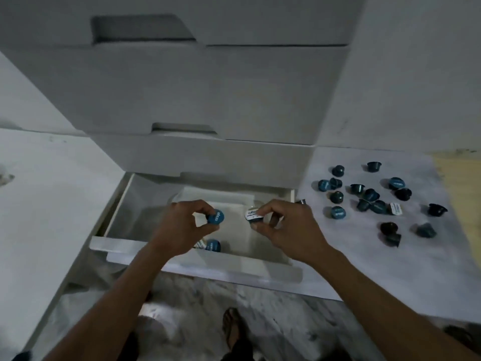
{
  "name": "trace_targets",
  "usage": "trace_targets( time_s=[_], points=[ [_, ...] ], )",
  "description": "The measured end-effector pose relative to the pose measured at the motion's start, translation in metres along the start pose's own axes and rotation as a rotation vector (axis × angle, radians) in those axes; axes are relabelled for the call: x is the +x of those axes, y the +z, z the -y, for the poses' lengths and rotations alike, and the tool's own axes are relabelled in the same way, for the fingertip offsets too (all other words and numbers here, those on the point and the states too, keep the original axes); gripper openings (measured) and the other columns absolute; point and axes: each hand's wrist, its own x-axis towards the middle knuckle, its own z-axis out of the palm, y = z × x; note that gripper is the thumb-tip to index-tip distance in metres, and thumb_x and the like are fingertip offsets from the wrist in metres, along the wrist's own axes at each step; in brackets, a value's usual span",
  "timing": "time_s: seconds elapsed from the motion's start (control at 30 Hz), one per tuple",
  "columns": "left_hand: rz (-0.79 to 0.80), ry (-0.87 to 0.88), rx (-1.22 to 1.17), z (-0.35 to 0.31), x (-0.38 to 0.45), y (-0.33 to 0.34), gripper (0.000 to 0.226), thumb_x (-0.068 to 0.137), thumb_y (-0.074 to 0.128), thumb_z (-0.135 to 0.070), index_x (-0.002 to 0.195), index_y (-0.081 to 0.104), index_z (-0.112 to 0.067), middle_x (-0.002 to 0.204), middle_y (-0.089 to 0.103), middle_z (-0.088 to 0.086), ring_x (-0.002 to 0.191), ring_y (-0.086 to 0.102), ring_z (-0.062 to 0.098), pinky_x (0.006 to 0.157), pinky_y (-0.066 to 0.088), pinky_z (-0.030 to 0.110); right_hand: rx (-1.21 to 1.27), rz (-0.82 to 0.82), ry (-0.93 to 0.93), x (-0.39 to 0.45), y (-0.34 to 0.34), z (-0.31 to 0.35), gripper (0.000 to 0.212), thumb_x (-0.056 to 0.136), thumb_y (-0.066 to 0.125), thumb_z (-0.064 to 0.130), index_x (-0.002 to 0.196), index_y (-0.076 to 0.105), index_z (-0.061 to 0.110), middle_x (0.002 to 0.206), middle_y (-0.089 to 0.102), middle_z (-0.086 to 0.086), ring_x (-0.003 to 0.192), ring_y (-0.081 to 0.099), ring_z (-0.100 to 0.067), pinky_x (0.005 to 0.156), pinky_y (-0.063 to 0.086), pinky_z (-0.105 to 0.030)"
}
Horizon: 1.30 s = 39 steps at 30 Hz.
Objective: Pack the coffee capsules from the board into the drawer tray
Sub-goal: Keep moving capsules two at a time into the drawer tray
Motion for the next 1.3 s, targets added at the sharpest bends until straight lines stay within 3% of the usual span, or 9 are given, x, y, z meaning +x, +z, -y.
trace_targets(
  time_s=[0.17, 0.3, 0.47, 0.57, 0.73, 0.97, 1.1, 1.2, 1.3],
  points=[
    [0.277, 0.067, -0.012, 0.047, 0.027, 0.017, 0.02, 0.073, 0.083, -0.019, 0.09, 0.072, -0.018, 0.097, 0.073, -0.005, 0.058, 0.054, -0.016, 0.055, 0.036, 0.006, -0.211, 0.193, 0.139, 0.018, 0.049, -0.016, 0.018, 0.077, 0.079, 0.031, 0.092, 0.072, 0.025, 0.072, 0.055, 0.026, 0.061, 0.055, -0.005, 0.061, 0.045, -0.021],
    [0.385, 0.06, -0.016, 0.066, 0.051, 0.04, 0.017, 0.074, 0.082, -0.019, 0.087, 0.072, -0.021, 0.094, 0.072, -0.009, 0.058, 0.054, -0.015, 0.058, 0.038, 0.016, -0.354, 0.319, 0.201, 0.029, 0.068, -0.036, 0.019, 0.08, 0.074, 0.038, 0.096, 0.07, 0.028, 0.099, 0.072, 0.008, 0.082, 0.064, -0.01, 0.072, 0.056, -0.033],
    [0.49, 0.075, 0.061, 0.079, 0.074, 0.061, 0.018, 0.072, 0.083, -0.027, 0.084, 0.07, -0.026, 0.092, 0.07, -0.014, 0.065, 0.055, -0.006, 0.065, 0.049, 0.023, -0.482, 0.477, 0.149, 0.042, 0.083, -0.047, 0.019, 0.085, 0.069, 0.034, 0.101, 0.07, 0.024, 0.101, 0.072, 0.002, 0.091, 0.065, -0.017, 0.078, 0.052, -0.031],
    [0.544, 0.063, 0.075, 0.085, 0.08, 0.069, 0.022, 0.068, 0.085, -0.025, 0.082, 0.069, -0.029, 0.091, 0.07, -0.012, 0.074, 0.058, 0.002, 0.075, 0.055, 0.037, -0.558, 0.51, 0.089, 0.041, 0.09, -0.054, 0.018, 0.086, 0.065, 0.037, 0.099, 0.069, 0.025, 0.098, 0.072, 0.003, 0.09, 0.063, -0.017, 0.079, 0.044, -0.03],
    [0.572, 0.033, 0.033, 0.087, 0.079, 0.074, 0.024, 0.065, 0.088, -0.024, 0.08, 0.069, -0.025, 0.091, 0.07, -0.011, 0.062, 0.05, -0.001, 0.07, 0.053, 0.034, -0.623, 0.482, 0.021, 0.036, 0.093, -0.055, 0.016, 0.087, 0.065, 0.038, 0.098, 0.067, 0.026, 0.092, 0.07, 0.001, 0.09, 0.059, -0.02, 0.076, 0.027, -0.03],
    [0.641, -0.054, -0.018, 0.085, 0.078, 0.073, 0.033, 0.057, 0.093, -0.026, 0.08, 0.069, -0.023, 0.104, 0.067, -0.01, 0.046, 0.062, 0.013, 0.064, 0.057, 0.039, -0.657, 0.519, 0.13, 0.037, 0.091, -0.052, 0.023, 0.083, 0.067, 0.042, 0.102, 0.063, 0.029, 0.096, 0.068, 0.0, 0.096, 0.058, -0.019, 0.085, 0.034, -0.033],
    [0.639, -0.014, -0.06, 0.086, 0.076, 0.072, 0.032, 0.063, 0.09, -0.027, 0.089, 0.072, -0.019, 0.099, 0.071, -0.007, 0.047, 0.06, 0.002, 0.068, 0.056, 0.038, -0.619, 0.546, 0.181, 0.037, 0.088, -0.05, 0.029, 0.082, 0.07, 0.044, 0.105, 0.064, 0.028, 0.104, 0.068, 0.001, 0.098, 0.058, -0.018, 0.084, 0.032, -0.03],
    [0.624, 0.009, -0.103, 0.087, 0.076, 0.073, 0.017, 0.073, 0.083, -0.019, 0.085, 0.072, -0.016, 0.096, 0.072, -0.002, 0.052, 0.056, -0.016, 0.065, 0.053, 0.034, -0.584, 0.523, 0.19, 0.036, 0.088, -0.049, 0.025, 0.087, 0.065, 0.041, 0.108, 0.064, 0.027, 0.104, 0.068, -0.001, 0.098, 0.06, -0.019, 0.078, 0.032, -0.027],
    [0.619, 0.019, -0.091, 0.086, 0.076, 0.074, 0.014, 0.075, 0.082, -0.015, 0.081, 0.069, -0.018, 0.094, 0.072, 0.0, 0.053, 0.054, -0.019, 0.062, 0.049, 0.03, -0.578, 0.525, 0.204, 0.037, 0.088, -0.049, 0.024, 0.092, 0.057, 0.034, 0.114, 0.063, 0.027, 0.107, 0.068, -0.004, 0.1, 0.061, -0.023, 0.08, 0.039, -0.032]
  ],
)
